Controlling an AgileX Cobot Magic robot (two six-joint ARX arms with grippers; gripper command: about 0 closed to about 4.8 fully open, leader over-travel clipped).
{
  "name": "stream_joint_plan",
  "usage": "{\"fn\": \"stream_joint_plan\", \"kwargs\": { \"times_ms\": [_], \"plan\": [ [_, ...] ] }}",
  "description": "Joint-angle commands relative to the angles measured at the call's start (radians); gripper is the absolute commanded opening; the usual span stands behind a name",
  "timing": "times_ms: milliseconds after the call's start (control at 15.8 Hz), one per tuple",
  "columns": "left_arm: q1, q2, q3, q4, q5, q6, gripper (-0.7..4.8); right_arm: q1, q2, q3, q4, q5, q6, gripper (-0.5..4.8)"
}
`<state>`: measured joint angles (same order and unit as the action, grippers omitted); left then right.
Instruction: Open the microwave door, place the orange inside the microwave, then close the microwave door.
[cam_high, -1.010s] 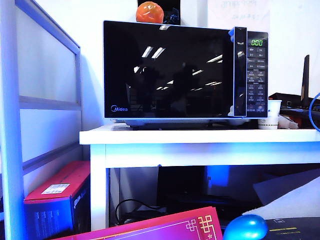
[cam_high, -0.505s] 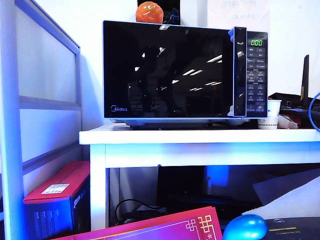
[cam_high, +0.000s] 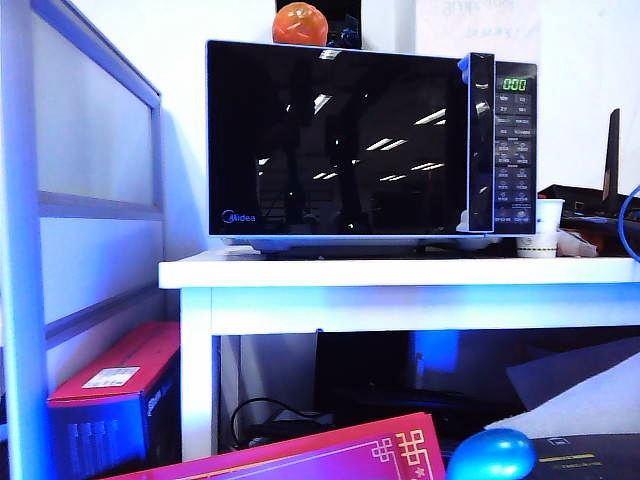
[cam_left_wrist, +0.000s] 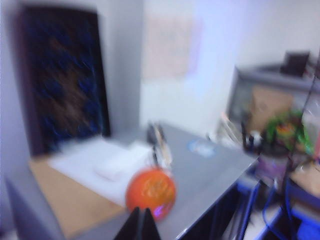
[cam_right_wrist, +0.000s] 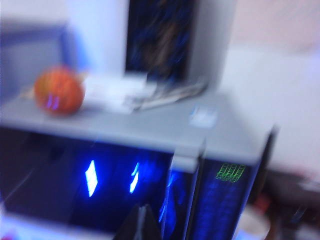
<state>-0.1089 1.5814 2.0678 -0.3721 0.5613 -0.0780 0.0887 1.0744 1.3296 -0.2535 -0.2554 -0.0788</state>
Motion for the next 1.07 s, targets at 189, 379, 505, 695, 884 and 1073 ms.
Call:
{"fn": "stream_joint_plan", "kwargs": {
  "times_ms": [189, 379, 505, 695, 884, 1073],
  "plan": [
    [-0.121, 0.12, 0.006, 0.058, -0.063, 0.152, -0.03, 0.001, 0.1, 0.047, 0.064, -0.036, -0.002, -0.01],
    [-0.19, 0.198, 0.006, 0.175, -0.202, 0.152, 0.02, 0.001, 0.119, 0.047, 0.064, -0.036, -0.002, -0.01],
    [-0.217, 0.237, 0.005, 0.212, -0.228, 0.151, 1.11, 0.01, 0.119, 0.047, 0.068, -0.036, -0.002, -0.01],
    [-0.222, 0.275, 0.005, 0.233, -0.229, 0.15, 4.09, 0.011, 0.12, 0.047, 0.07, -0.035, -0.002, -0.01],
    [-0.229, 0.294, 0.005, 0.24, -0.228, 0.15, 4.79, 0.011, 0.12, 0.047, 0.07, -0.036, 0.0, -0.01],
    [-0.241, 0.325, 0.005, 0.296, -0.233, 0.149, 4.79, 0.012, 0.12, 0.047, 0.07, -0.036, 0.0, -0.01]
  ]
}}
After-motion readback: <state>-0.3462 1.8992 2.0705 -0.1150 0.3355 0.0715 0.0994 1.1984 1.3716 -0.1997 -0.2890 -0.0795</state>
